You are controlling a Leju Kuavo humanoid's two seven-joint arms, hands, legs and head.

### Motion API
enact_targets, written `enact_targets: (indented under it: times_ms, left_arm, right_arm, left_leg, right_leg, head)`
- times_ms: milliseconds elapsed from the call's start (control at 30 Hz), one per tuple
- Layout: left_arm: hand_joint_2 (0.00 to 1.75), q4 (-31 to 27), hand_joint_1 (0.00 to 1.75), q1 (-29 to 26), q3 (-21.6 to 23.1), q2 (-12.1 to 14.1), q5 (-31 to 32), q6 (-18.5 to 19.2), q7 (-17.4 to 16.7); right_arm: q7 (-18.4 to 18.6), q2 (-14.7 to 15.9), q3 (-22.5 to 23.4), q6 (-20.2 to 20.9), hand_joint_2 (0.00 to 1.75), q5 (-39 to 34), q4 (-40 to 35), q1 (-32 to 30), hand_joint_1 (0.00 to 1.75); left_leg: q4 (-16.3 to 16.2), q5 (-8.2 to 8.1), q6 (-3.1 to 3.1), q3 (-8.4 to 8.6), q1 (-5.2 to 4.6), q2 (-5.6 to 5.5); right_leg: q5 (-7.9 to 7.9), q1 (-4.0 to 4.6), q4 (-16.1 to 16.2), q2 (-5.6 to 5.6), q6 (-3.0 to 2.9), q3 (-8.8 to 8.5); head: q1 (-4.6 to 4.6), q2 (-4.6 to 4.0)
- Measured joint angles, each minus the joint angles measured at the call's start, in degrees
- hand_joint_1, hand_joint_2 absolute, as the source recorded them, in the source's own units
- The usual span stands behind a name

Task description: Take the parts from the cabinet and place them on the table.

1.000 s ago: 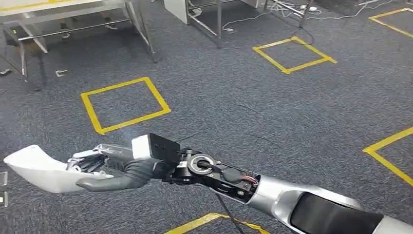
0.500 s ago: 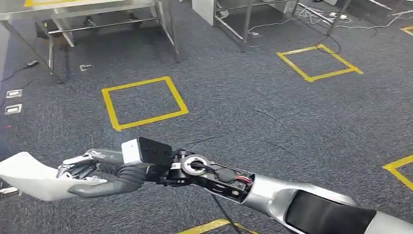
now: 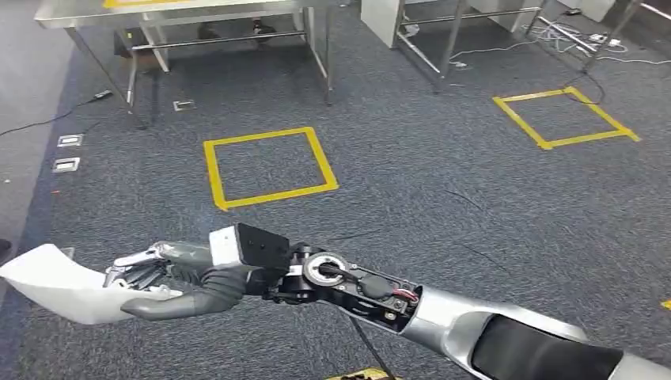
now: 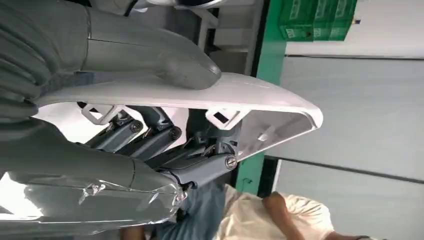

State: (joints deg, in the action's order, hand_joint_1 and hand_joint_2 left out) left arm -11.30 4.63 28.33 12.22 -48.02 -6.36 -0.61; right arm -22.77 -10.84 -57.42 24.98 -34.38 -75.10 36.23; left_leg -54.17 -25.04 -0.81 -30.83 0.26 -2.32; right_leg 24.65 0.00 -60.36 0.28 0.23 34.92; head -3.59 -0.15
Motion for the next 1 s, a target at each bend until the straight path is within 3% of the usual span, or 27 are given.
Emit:
enact_targets:
  times_ms: [167, 267, 300, 367, 400, 433, 467, 567, 633, 667, 733, 767, 800, 833, 900, 933, 1000]
  left_arm:
    - [1.75, 0.00, 0.00, 0.00, 0.00, -0.02, 0.00, 0.00, 0.00]
    - [1.75, 0.00, 0.00, -0.05, 0.00, -0.09, 0.00, 0.00, 0.00]
    - [1.75, 0.00, 0.00, 0.27, 0.00, -0.11, -0.02, 0.00, 0.00]
    - [1.75, 0.00, 0.00, 0.00, 0.02, -0.02, -0.04, 0.00, 0.00]
    - [1.75, 0.00, 0.00, 0.05, 0.04, 0.00, -0.35, -0.02, -0.02]
    - [1.75, 0.00, 0.00, -0.05, 0.04, 0.17, -0.57, -0.02, -0.04]
    - [1.75, 0.00, 0.00, -0.02, 0.04, 0.22, -0.57, -0.02, -0.04]
    - [1.75, 0.00, 0.00, 0.07, 0.04, 0.07, -0.74, -0.02, -0.07]
    - [1.75, -0.04, 0.00, 0.04, 0.04, 0.00, -0.79, -0.02, -0.09]
    - [1.75, -0.04, 0.00, 0.06, 0.04, 0.06, -0.79, -0.02, -0.09]
    - [1.75, -0.04, 0.00, 0.09, 0.04, 0.04, -0.79, -0.02, -0.09]
    - [1.75, -0.04, 0.00, 0.05, 0.04, 0.04, -0.79, -0.02, -0.11]
    - [1.75, -0.04, 0.00, -0.01, 0.04, 0.00, -0.74, 0.00, -0.09]
    - [1.75, -0.04, 0.00, -0.03, 0.04, 0.00, -0.74, 0.04, -0.11]
    - [1.75, -0.04, 0.00, 0.00, 0.07, 0.00, -0.72, 0.17, -0.11]
    - [1.75, -0.04, 0.00, -0.02, 0.07, -0.02, -0.72, 0.20, -0.09]
    - [1.75, -0.04, 0.00, 0.17, 0.09, 0.00, -0.72, 0.20, -0.11]
  right_arm:
    - [0.00, 0.00, 0.00, 0.02, 1.75, 0.00, -0.02, 0.00, 1.75]
    - [-0.02, 0.00, 0.00, 0.00, 1.75, 0.00, 0.00, 0.08, 1.75]
    - [-0.02, 0.00, -0.02, 0.02, 1.75, -0.02, 0.02, 0.17, 1.75]
    - [0.04, -0.02, -0.13, 0.02, 1.75, -0.04, 0.00, 0.13, 1.75]
    - [-0.13, -0.28, -0.17, 0.00, 1.75, -0.35, 0.15, 0.08, 1.75]
    - [-0.20, -0.33, -0.22, 0.04, 1.75, -0.55, 0.22, 0.00, 1.75]
    - [-0.22, -0.33, -0.20, 0.07, 1.75, -0.61, 0.22, 0.12, 1.75]
    - [-0.24, -0.37, -0.22, 0.37, 1.75, -0.61, 0.22, 0.10, 1.75]
    - [-0.28, -0.39, -0.20, 0.55, 1.75, -0.68, 0.17, 0.12, 1.75]
    - [-0.33, -0.39, -0.17, 0.55, 1.75, -0.70, 0.20, 0.15, 1.75]
    - [-0.33, -0.37, -0.17, 0.55, 1.75, -0.72, 0.24, 0.00, 1.75]
    - [-0.33, -0.37, -0.17, 0.53, 1.75, -0.72, 0.31, -0.12, 1.75]
    - [-0.31, -0.37, -0.17, 0.42, 1.75, -0.72, 0.37, -0.22, 1.75]
    - [-0.31, -0.37, -0.17, 0.15, 1.75, -0.72, 0.42, -0.21, 1.75]
    - [-0.33, -0.37, -0.17, -0.07, 1.75, -0.72, 0.46, -0.12, 1.75]
    - [-0.35, -0.37, -0.17, -0.09, 1.75, -0.72, 0.48, -0.02, 1.75]
    - [-0.42, -0.39, -0.15, -0.15, 1.75, -0.72, 0.55, 0.19, 1.75]
  left_leg:
    - [0.00, -0.02, 0.01, 0.01, 0.00, -0.01]
    - [0.01, -0.24, 0.14, -0.14, 0.03, -0.11]
    - [-0.61, -0.62, 0.53, -0.10, -0.47, -0.24]
    - [-0.01, -0.81, 1.37, -0.14, 0.07, -0.33]
    - [-18.97, -7.93, 3.35, -10.40, 0.65, 1.81]
    - [-0.48, 2.78, 2.97, -3.09, 0.75, 2.69]
    - [0.06, 2.59, 2.29, -3.04, 0.38, 2.40]
    - [-0.21, 1.94, 1.24, -3.08, 0.34, 2.20]
    - [0.11, 1.70, 0.54, -2.35, 0.60, 2.13]
    - [0.10, 1.50, 0.22, -2.21, 0.57, 2.16]
    - [0.08, 1.17, -0.22, -1.96, 0.41, 2.10]
    - [0.07, 0.97, -0.28, -1.73, 0.33, 1.96]
    - [0.07, 0.69, -0.26, -1.36, 0.31, 1.81]
    - [0.06, 0.37, -0.18, -0.89, 0.29, 1.66]
    - [0.06, -0.39, 0.12, 0.40, 0.28, 1.27]
    - [0.08, -0.77, 0.29, 0.77, 0.27, 1.18]
    - [-0.26, -1.02, 0.79, 0.43, -0.06, 1.04]
  right_leg:
    - [-0.16, 0.00, 0.29, 0.03, -0.04, -0.08]
    - [-1.22, 0.15, 2.72, 0.44, -0.41, -0.66]
    - [-0.66, 0.15, 4.23, 0.59, -0.51, -1.30]
    - [-0.35, 0.52, 4.43, 0.48, -0.95, -1.19]
    - [0.28, -0.23, 5.72, -0.13, -1.78, -3.27]
    - [2.16, -0.04, 5.76, -0.24, -0.83, -5.48]
    - [2.42, 0.20, 5.55, -0.14, -0.54, -5.49]
    - [2.97, 0.20, 5.81, -0.31, 0.14, -5.83]
    - [4.65, 0.00, 3.53, -0.28, 0.77, -5.30]
    - [6.65, 0.00, -0.47, -0.28, 0.89, -3.32]
    - [10.68, -0.01, -10.97, -0.28, 1.04, 2.43]
    - [11.22, 0.00, -14.47, -0.27, 1.05, 4.70]
    - [10.04, 0.00, -14.71, -0.28, 0.95, 5.45]
    - [7.63, 0.00, -12.28, -0.28, 0.80, 4.78]
    - [0.74, 0.02, -1.61, -0.24, 0.24, 0.48]
    - [-1.30, 0.09, 2.98, -0.07, -0.14, -1.11]
    - [-0.36, 0.27, 4.40, 0.09, -0.30, -1.87]
  head:
    - [0.00, 0.02]
    - [-0.02, 0.02]
    - [0.31, 0.02]
    - [0.63, 0.02]
    - [1.97, 0.02]
    - [2.23, 0.02]
    - [2.51, 0.02]
    - [2.10, 0.02]
    - [1.88, 0.02]
    - [1.56, 0.02]
    - [1.23, 0.02]
    - [1.05, 0.02]
    - [0.94, 0.02]
    - [0.83, 0.02]
    - [0.42, 0.02]
    - [0.15, 0.02]
    - [0.59, 0.02]
